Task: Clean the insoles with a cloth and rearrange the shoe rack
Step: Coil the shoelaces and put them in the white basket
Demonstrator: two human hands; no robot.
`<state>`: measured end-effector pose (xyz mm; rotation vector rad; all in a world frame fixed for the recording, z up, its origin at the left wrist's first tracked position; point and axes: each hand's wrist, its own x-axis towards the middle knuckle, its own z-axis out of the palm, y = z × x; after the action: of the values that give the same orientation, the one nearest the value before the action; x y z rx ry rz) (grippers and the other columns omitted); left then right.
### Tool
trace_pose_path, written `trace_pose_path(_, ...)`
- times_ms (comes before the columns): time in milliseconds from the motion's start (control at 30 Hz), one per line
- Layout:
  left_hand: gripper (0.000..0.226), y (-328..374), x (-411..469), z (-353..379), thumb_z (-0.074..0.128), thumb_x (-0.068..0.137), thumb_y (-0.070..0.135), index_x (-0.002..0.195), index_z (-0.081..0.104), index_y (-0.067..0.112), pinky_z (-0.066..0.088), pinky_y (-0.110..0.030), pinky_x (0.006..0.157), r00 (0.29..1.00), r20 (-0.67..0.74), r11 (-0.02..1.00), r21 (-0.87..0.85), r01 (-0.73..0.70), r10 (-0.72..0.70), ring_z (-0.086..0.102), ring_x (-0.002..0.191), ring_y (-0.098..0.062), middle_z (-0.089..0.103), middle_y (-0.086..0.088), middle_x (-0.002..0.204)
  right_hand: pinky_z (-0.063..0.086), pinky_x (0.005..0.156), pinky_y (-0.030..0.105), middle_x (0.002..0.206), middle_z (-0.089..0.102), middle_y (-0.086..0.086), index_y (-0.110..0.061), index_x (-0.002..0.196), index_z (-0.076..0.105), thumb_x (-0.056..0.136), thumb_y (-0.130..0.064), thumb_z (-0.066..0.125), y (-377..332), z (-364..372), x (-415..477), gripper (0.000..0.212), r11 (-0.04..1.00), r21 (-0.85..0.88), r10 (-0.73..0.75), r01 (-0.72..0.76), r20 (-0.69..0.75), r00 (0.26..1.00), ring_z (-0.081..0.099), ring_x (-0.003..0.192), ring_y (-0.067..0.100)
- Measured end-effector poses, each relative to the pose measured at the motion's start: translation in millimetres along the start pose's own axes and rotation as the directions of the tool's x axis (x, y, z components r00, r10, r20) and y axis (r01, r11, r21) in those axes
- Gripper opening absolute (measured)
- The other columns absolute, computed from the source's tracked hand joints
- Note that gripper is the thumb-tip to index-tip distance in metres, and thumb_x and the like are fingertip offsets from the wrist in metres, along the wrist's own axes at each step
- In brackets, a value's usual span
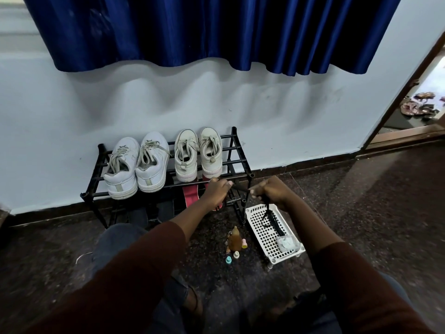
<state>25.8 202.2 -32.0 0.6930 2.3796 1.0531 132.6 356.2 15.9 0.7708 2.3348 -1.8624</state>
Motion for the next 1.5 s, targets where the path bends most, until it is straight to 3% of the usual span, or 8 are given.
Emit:
trace_pose_path(233,0.034,-28,12,0,0.034,0.100,0.037,0.093,0.063,0.021,0.032,-0.035,0.097,0.993,-0.031,0.984,0.131,0.117,-0.114,0.041,0.123,-0.034,0.053,-0.022,0.125,0.036,0.037,0.015,0.043,0.057,0.003,0.016,0.078,0.062,0.080,0.013,0.056,2,-2,-1,0.008,1.000,0.010,-0.008,0.008,0.003,1.000,0.046,0.036,0.008)
trace_pose_path(367,0.045,-9,1,5,0.022,0.101,0.047,0.138,0.044,0.035,0.022,-0.045,0.112,0.994,0.063,0.993,0.088,0.083,-0.089,0.025,0.137,-0.037,0.031,-0.025,0.142,0.037,0.044,0.020,0.051,0.058,0.010,0.013,0.073,0.065,0.078,0.011,0.059,-3,8,4,0.008,0.998,-0.032,-0.057,0.057,-0.014,0.998,0.047,0.041,0.012)
trace_pose_path(567,0.050,18,-4,19,0.026,0.103,0.038,0.115,0.062,0.006,0.030,-0.029,0.097,0.995,0.090,0.993,-0.109,-0.038,0.048,0.042,0.125,-0.033,0.040,-0.025,0.132,0.038,0.039,0.018,0.048,0.057,0.012,0.018,0.074,0.063,0.075,0.013,0.059,-10,18,11,0.006,0.995,-0.045,-0.094,0.093,-0.025,0.995,0.045,0.035,0.012)
trace_pose_path(867,0.031,5,-4,14,0.035,0.103,0.030,0.084,0.047,0.009,0.031,-0.030,0.086,1.000,0.028,0.997,-0.074,-0.011,0.013,0.044,0.106,-0.028,0.041,-0.017,0.106,0.037,0.041,0.017,0.052,0.059,0.010,0.010,0.076,0.066,0.078,0.011,0.058,-2,4,6,0.008,0.996,0.075,-0.046,0.048,-0.024,0.999,0.046,0.041,0.012)
trace_pose_path(1067,0.042,-14,1,5,0.038,0.101,0.030,0.106,0.059,-0.006,0.033,-0.028,0.091,0.997,-0.062,0.998,-0.032,0.053,-0.055,0.046,0.113,-0.030,0.046,-0.023,0.119,0.036,0.050,0.020,0.052,0.062,0.008,0.002,0.070,0.066,0.077,0.008,0.060,8,-4,8,0.011,1.000,0.011,-0.025,0.025,-0.028,0.999,0.048,0.047,0.015)
trace_pose_path(1233,0.044,-8,2,8,0.036,0.097,0.045,0.103,0.064,0.012,0.033,-0.041,0.105,0.994,-0.068,0.996,-0.029,0.084,-0.086,0.042,0.122,-0.036,0.046,-0.023,0.127,0.035,0.053,0.023,0.057,0.061,0.011,-0.001,0.070,0.068,0.079,0.007,0.060,5,2,12,0.015,0.999,0.011,-0.051,0.051,-0.013,0.999,0.048,0.046,0.014)
trace_pose_path(1367,0.045,11,-2,18,0.029,0.102,0.041,0.129,0.056,0.018,0.027,-0.043,0.111,1.000,0.021,1.000,-0.010,0.020,-0.019,0.033,0.131,-0.035,0.032,-0.024,0.140,0.034,0.051,0.025,0.059,0.058,0.016,0.012,0.076,0.066,0.078,0.003,0.063,-2,13,15,0.009,0.995,-0.024,-0.093,0.093,0.000,0.996,0.046,0.048,0.018)
trace_pose_path(1500,0.043,20,-8,22,0.029,0.104,0.025,0.107,0.060,-0.005,0.031,-0.025,0.088,0.998,-0.014,0.987,-0.150,-0.065,0.064,0.045,0.110,-0.032,0.045,-0.026,0.116,0.036,0.048,0.025,0.054,0.057,0.013,0.013,0.079,0.066,0.079,0.004,0.063,-9,17,14,0.009,0.993,-0.045,-0.106,0.106,-0.016,0.994,0.045,0.042,0.016)
